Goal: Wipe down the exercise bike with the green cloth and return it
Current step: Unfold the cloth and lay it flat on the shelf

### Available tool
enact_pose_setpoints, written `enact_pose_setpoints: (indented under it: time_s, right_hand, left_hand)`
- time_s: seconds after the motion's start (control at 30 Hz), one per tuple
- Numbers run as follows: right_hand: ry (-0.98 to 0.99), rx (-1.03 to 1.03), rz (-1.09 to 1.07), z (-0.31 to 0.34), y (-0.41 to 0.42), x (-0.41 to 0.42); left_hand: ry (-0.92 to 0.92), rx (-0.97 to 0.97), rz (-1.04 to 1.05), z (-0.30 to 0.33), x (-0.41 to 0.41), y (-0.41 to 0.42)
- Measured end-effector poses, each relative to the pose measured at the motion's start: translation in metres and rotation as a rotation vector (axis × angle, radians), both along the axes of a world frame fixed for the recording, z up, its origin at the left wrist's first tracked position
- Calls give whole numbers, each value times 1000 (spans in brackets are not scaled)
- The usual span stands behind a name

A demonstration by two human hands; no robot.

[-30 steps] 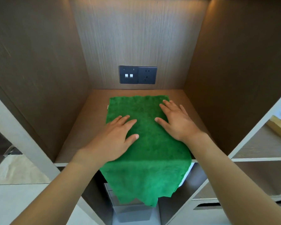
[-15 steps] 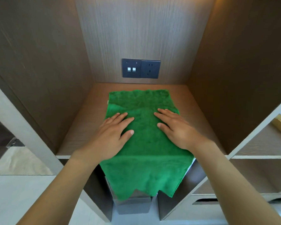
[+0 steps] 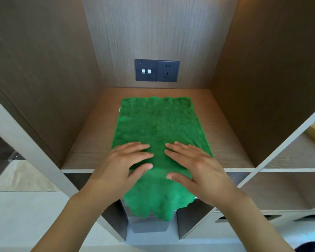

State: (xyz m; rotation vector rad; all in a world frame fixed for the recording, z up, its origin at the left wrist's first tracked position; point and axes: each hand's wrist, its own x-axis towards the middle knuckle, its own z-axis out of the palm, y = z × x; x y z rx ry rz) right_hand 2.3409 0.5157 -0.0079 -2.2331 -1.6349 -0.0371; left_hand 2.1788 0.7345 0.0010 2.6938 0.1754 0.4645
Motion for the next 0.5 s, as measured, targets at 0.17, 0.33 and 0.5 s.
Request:
enact_pose_setpoints:
  time_s: [0.17, 0.33, 0.5]
  right_hand:
    - [-243, 3, 14, -14, -8, -2]
    - [-425, 58, -9, -18, -13, 4]
    - [-404, 265, 25, -22, -20, 3]
  left_hand:
    - [-42, 196, -31, -14, -13, 0]
    - [-87, 409, -65, -21, -16, 1]
    - [-227, 262, -53, -22, -22, 3]
